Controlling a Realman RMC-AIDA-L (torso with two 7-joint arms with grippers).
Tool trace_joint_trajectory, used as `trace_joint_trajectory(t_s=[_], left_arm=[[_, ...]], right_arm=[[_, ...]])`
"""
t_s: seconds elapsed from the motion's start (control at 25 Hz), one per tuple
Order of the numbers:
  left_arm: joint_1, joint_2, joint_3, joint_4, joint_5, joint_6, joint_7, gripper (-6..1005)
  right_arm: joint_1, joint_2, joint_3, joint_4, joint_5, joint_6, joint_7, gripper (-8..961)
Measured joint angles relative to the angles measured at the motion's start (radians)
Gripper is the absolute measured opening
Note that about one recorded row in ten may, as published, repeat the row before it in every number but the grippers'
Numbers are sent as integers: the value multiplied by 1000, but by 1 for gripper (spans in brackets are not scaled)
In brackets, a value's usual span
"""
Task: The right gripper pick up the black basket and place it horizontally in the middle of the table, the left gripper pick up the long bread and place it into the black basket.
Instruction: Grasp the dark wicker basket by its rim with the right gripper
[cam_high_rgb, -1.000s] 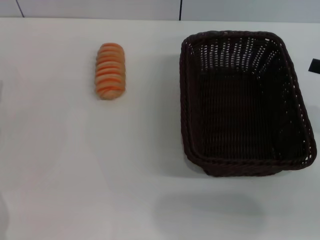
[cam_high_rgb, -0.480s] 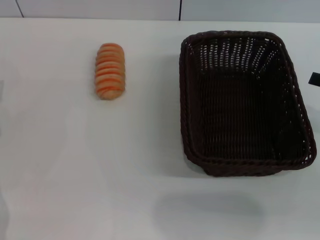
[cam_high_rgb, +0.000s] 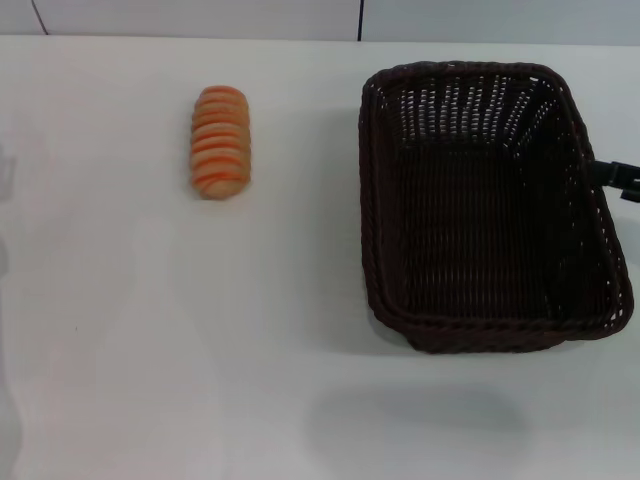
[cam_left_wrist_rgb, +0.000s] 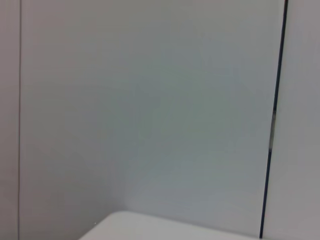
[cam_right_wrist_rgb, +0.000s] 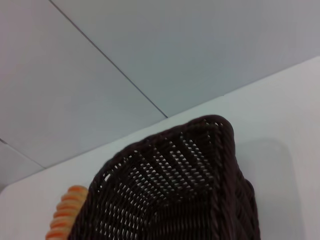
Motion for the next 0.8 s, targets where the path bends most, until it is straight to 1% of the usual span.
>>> trace_joint_trajectory(t_s=[0.16,0.32,0.52,0.56,0.72,0.8], left_arm=[[16,0,13,-31,0,45,1,834],[25,1,39,-45,0,70,1,834],[24,2,40,-46,0,85,1,833],[23,2,40,-46,0,86,1,833],[21,2,40,-45,0,86,1,833],[21,2,40,-45,0,86,1,833]], right_arm=[[18,-1,0,32,-12,12,-1,819],[36,-2,0,54,-74,19,-32,819],[61,0,0,97,-75,30,-88,692],[61,0,0,97,-75,30,-88,652],[52,5,-13,42,-67,24,-94,491],[50,6,-13,33,-58,20,-95,438]])
